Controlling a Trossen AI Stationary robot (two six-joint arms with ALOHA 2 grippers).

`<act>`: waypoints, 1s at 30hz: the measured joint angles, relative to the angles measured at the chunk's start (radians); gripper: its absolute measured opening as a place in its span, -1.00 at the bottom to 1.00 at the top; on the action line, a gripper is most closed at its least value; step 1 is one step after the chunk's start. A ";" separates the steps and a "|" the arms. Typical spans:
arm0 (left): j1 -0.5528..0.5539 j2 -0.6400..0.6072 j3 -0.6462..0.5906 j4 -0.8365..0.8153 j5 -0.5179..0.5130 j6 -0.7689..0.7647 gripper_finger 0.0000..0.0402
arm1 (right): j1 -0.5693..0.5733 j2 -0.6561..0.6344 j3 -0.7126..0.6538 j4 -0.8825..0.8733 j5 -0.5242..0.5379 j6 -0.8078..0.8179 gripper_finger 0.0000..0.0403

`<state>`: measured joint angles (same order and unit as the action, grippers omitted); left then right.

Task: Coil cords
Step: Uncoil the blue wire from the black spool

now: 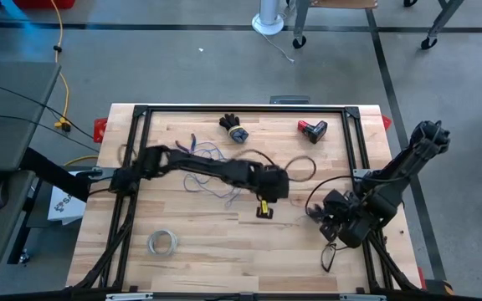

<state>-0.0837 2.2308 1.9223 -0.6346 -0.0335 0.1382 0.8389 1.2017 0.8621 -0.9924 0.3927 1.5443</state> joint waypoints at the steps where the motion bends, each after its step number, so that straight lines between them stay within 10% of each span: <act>1: 0.000 -0.046 0.001 -0.018 -0.001 0.015 -0.99 | 0.000 0.000 0.009 -0.001 0.034 0.000 -0.16; 14: 0.020 -0.569 0.005 -0.012 -0.161 0.025 -1.00 | -0.076 -0.001 0.158 -0.006 0.323 -0.142 -0.16; 30: 0.013 -0.732 0.180 0.056 -0.254 0.021 -1.00 | -0.303 0.003 0.173 0.479 0.295 -0.541 -0.16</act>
<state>-0.0708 1.4985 2.1019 -0.5790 -0.2874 0.1596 0.5356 1.2049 1.0355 -0.5139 0.6880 1.0028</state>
